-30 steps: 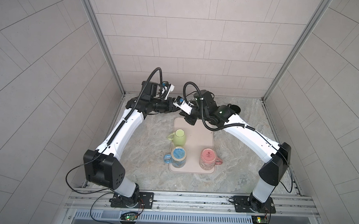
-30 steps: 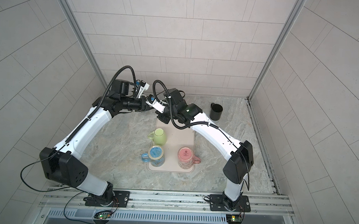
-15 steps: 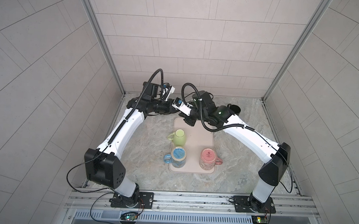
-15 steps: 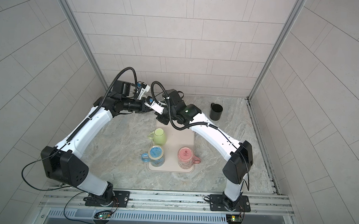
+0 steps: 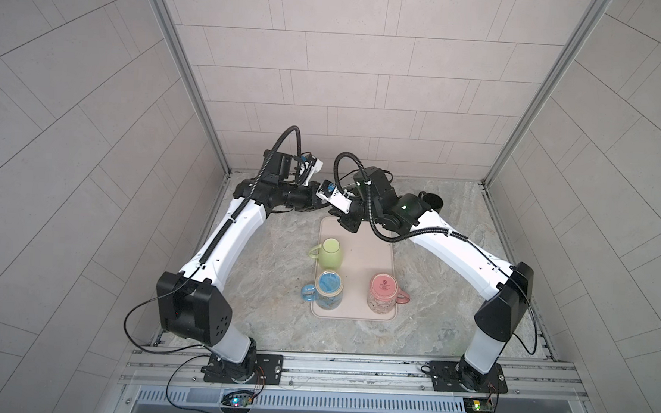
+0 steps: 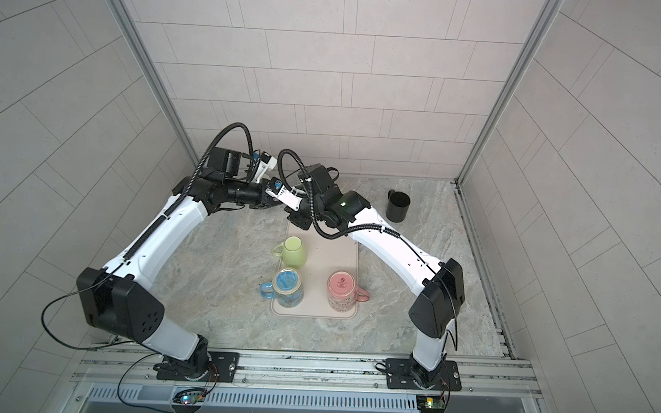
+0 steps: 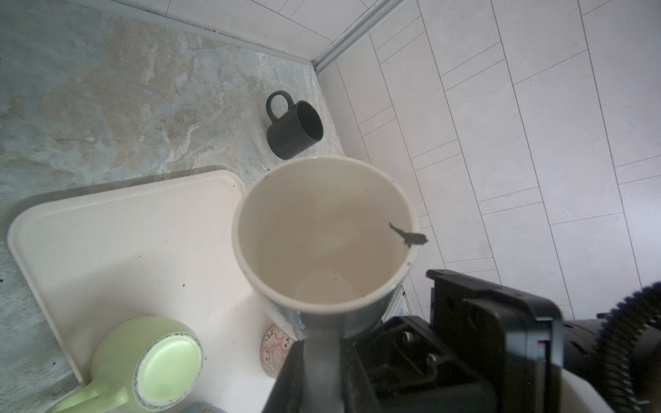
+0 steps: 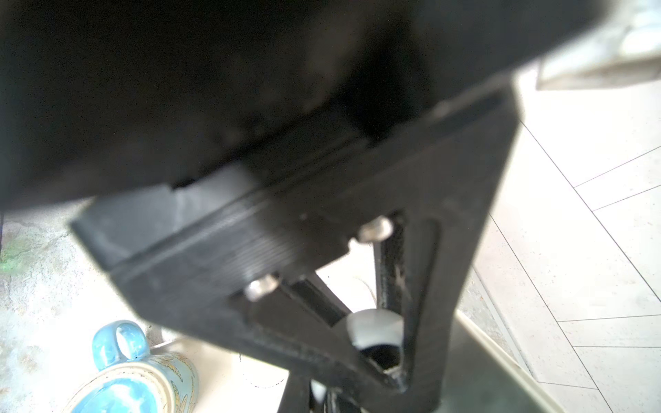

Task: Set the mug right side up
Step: 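Grasp the grey mug's handle with the left gripper while the right gripper holds it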

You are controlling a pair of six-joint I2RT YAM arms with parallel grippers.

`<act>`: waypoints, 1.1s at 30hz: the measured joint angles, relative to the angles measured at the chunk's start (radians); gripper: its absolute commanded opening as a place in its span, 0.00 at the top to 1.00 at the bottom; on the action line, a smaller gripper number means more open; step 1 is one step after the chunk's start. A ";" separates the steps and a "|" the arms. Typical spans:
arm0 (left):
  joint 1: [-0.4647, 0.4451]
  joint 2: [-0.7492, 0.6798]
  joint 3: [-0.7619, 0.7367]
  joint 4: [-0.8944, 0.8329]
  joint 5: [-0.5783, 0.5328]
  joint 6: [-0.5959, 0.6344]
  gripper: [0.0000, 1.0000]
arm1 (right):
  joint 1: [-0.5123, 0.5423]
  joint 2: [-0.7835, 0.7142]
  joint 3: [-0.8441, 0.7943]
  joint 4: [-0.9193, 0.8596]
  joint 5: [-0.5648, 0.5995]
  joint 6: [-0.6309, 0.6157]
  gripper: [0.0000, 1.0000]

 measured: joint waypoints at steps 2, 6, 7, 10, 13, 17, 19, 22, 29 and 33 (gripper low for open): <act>0.001 0.000 0.002 0.000 -0.003 0.000 1.00 | 0.000 0.003 0.006 -0.005 0.002 -0.001 1.00; 0.001 0.000 0.002 0.000 -0.017 -0.001 1.00 | 0.000 0.007 0.006 -0.001 0.003 -0.003 1.00; 0.002 0.000 0.002 0.001 -0.021 -0.002 1.00 | 0.000 0.010 0.006 0.003 0.003 -0.002 1.00; 0.008 0.002 0.002 0.006 -0.030 -0.005 1.00 | 0.000 0.018 0.006 0.022 0.004 -0.002 1.00; 0.010 0.013 0.004 0.016 -0.035 -0.011 1.00 | -0.001 0.027 0.006 0.035 0.008 -0.001 1.00; 0.015 0.042 0.015 0.030 -0.039 -0.019 1.00 | -0.009 0.045 0.006 0.056 0.021 0.007 0.97; 0.016 0.059 0.025 0.035 -0.040 -0.022 1.00 | -0.015 0.053 0.006 0.068 0.022 0.010 0.93; 0.016 0.082 0.044 0.041 -0.049 -0.028 1.00 | -0.025 0.063 0.006 0.086 0.023 0.012 0.92; 0.009 0.149 0.104 0.041 -0.106 -0.025 1.00 | -0.048 0.094 0.026 0.106 0.052 0.014 0.86; 0.006 0.204 0.132 0.029 -0.153 -0.016 1.00 | -0.060 0.132 0.046 0.098 0.072 0.009 0.85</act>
